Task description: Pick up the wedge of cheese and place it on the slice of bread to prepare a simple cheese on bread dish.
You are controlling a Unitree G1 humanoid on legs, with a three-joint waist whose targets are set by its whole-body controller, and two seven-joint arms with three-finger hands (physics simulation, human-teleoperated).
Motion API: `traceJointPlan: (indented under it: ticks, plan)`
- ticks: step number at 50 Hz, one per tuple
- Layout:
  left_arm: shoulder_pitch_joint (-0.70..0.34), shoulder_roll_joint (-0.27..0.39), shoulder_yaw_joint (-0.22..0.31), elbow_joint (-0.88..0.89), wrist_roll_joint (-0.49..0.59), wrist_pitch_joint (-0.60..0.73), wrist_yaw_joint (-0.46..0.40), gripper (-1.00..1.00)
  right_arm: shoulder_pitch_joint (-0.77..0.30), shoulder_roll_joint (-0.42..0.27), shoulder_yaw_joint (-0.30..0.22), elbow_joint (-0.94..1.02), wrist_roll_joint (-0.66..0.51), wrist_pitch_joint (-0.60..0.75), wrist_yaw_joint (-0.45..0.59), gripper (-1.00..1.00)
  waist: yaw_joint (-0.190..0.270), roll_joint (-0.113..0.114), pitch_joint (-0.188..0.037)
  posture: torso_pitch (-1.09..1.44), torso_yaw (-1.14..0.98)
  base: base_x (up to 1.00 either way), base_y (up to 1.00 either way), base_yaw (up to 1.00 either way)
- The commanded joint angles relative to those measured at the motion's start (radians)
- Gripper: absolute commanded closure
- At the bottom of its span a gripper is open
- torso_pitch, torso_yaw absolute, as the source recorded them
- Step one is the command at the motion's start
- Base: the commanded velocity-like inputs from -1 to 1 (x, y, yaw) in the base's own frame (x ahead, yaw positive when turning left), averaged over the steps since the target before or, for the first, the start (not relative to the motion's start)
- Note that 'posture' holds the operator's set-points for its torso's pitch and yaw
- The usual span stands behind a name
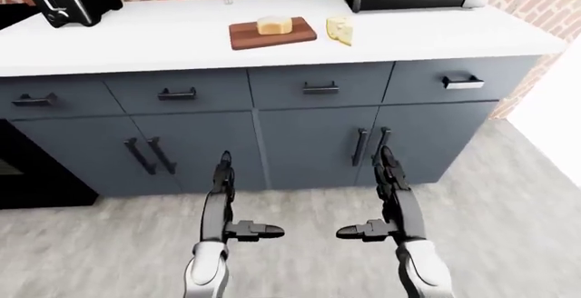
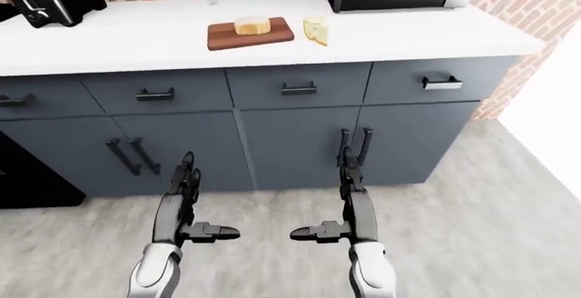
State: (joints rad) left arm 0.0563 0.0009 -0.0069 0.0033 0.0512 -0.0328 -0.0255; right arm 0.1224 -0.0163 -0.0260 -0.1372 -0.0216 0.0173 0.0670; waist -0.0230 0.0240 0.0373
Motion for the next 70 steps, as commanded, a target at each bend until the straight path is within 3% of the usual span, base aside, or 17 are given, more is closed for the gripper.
traceJointPlan:
  ticks: [1,3,4,6,21,24,26,27,34,38,48,58,59,61,66,69,70]
  plan:
    - [-0.01,0.007,0.01,-0.036,-0.001,-0.022,0.005,-1.0,-0.014,0.005,0.008,-0.029,0.001,-0.023,0.002,-1.0,0.005,0.001,-0.009,0.0,0.0,0.0,0.36,0.0]
    - [-0.011,0.007,0.011,-0.034,-0.001,-0.024,0.005,-1.0,-0.017,0.005,0.005,-0.016,0.005,-0.025,0.002,-1.0,0.017,0.123,-0.034,0.0,0.0,0.0,0.18,0.0]
    - [-0.01,0.007,0.01,-0.035,-0.001,-0.023,0.005,-1.0,-0.017,0.005,0.005,-0.016,0.006,-0.025,0.003,-1.0,0.02,0.047,0.007,0.0,0.0,0.0,0.0,0.0]
    - [-0.009,0.007,0.01,-0.036,-0.001,-0.024,0.005,-1.0,-0.016,0.005,0.006,-0.017,0.009,-0.027,0.006,-1.0,0.024,0.06,-0.016,0.0,0.0,0.0,0.0,0.0]
    - [-0.007,0.006,0.007,-0.031,0.003,-0.032,0.007,-1.0,-0.015,0.004,0.001,-0.008,0.018,-0.031,0.009,-1.0,0.045,-0.024,-0.015,0.0,0.0,0.0,0.0,0.0]
    - [-0.017,0.006,0.009,-0.012,0.005,-0.036,0.011,-1.0,-0.019,0.004,-0.003,-0.013,0.02,-0.032,0.005,-1.0,0.053,-0.056,-0.009,0.0,0.0,0.0,0.0,0.0]
    - [-0.063,0.006,0.047,-0.028,-0.054,0.057,0.019,-1.0,-0.053,0.007,-0.026,0.005,0.064,-0.009,0.002,-1.0,0.056,-0.106,-0.019,0.0,0.0,0.0,0.0,0.0]
    - [-0.109,0.013,0.061,-0.031,-0.074,0.109,0.026,-1.0,-0.105,-0.005,-0.035,0.058,0.072,0.071,-0.001,-1.0,0.051,-0.066,-0.01,0.0,0.0,0.0,0.0,0.0]
    - [-0.382,0.053,0.082,-0.185,-0.132,0.492,0.071,-1.0,-0.326,-0.088,-0.122,-0.133,0.099,0.412,-0.019,-1.0,0.033,-0.032,-0.039,0.0,0.0,0.0,0.0,0.0]
    - [-0.663,0.148,0.149,-0.165,-0.189,0.737,0.083,-1.0,-0.559,-0.227,-0.135,-0.234,0.042,0.71,-0.025,-1.0,0.028,-0.028,-0.048,0.0,0.0,0.0,0.0,0.0]
    - [-1.104,0.288,0.178,0.175,-0.197,0.827,0.136,-1.0,-1.106,-0.422,-0.135,-0.049,0.035,1.035,0.13,-1.0,0.021,-0.039,-0.041,0.0,0.0,0.0,0.0,0.0]
    - [-1.105,0.295,0.151,0.035,-0.202,0.91,0.154,-1.0,-1.176,-0.415,-0.124,-0.006,-0.028,1.044,0.192,-1.0,0.023,-0.039,-0.026,0.0,0.0,0.0,0.0,0.0]
    - [-1.105,0.295,0.152,0.029,-0.201,0.914,0.153,-1.0,-1.18,-0.415,-0.126,-0.013,-0.031,1.051,0.197,-1.0,0.021,-0.029,-0.053,0.0,0.0,0.2,0.17,0.0]
    - [-1.105,0.295,0.15,0.022,-0.196,0.917,0.152,-1.0,-1.188,-0.416,-0.126,-0.022,-0.036,1.063,0.205,-1.0,0.024,-0.036,-0.012,0.0,0.0,0.26,0.22,0.0]
    - [-1.102,0.292,0.149,0.004,-0.19,0.925,0.15,-1.0,-1.211,-0.421,-0.117,-0.026,-0.049,1.085,0.231,-1.0,0.019,-0.01,-0.027,0.0,0.0,0.27,0.23,0.0]
    - [-1.11,0.293,0.15,0.024,-0.183,0.914,0.148,-1.0,-1.22,-0.424,-0.108,-0.029,-0.064,1.098,0.249,-1.0,0.001,0.051,-0.026,0.0,0.0,0.27,0.23,0.0]
    - [-1.11,0.293,0.149,0.025,-0.182,0.913,0.147,-1.0,-1.216,-0.423,-0.112,-0.032,-0.066,1.098,0.254,-1.0,0.012,0.026,-0.022,0.0,0.0,0.27,0.23,0.0]
